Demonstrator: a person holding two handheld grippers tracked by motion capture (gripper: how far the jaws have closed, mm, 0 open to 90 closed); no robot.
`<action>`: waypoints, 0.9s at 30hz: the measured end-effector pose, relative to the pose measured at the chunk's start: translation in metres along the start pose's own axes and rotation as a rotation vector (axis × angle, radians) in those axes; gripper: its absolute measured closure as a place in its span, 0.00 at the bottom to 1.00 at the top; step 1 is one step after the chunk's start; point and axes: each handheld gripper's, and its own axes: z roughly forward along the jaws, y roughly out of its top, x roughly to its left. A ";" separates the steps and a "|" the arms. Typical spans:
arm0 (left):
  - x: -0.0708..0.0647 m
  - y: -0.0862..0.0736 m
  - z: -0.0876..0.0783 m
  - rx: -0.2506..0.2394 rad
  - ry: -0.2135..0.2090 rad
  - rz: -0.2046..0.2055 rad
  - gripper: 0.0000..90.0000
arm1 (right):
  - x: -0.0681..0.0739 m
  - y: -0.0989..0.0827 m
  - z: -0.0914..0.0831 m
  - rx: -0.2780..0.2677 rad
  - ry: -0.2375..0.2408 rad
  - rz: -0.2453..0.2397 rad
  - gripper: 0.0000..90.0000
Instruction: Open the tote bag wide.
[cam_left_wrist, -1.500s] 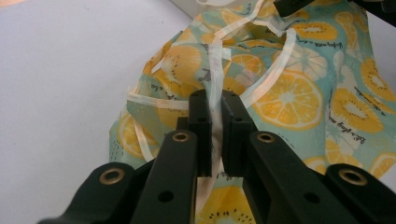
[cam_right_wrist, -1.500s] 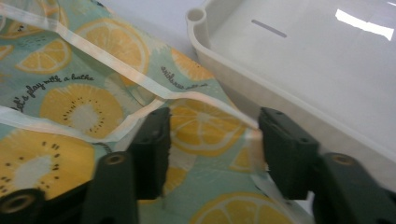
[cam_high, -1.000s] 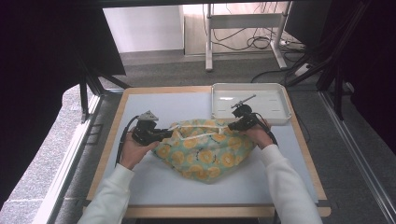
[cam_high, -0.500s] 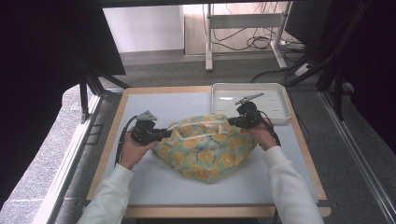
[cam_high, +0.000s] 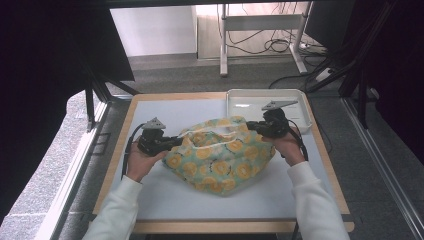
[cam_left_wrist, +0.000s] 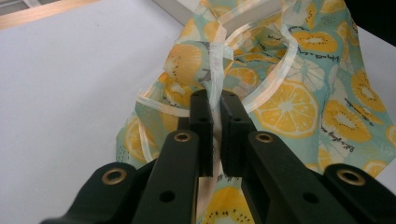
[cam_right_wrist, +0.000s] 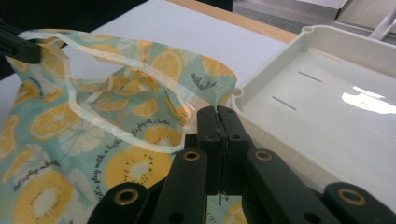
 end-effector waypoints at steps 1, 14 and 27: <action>0.000 0.000 -0.001 -0.006 -0.003 -0.004 0.96 | 0.001 0.000 -0.001 -0.004 0.002 0.000 0.98; -0.003 0.001 -0.006 -0.028 -0.030 0.002 0.96 | 0.007 -0.010 -0.010 -0.046 0.032 0.007 0.98; -0.008 -0.003 -0.012 -0.041 -0.041 0.018 0.96 | 0.016 -0.030 -0.028 -0.094 0.045 -0.008 0.98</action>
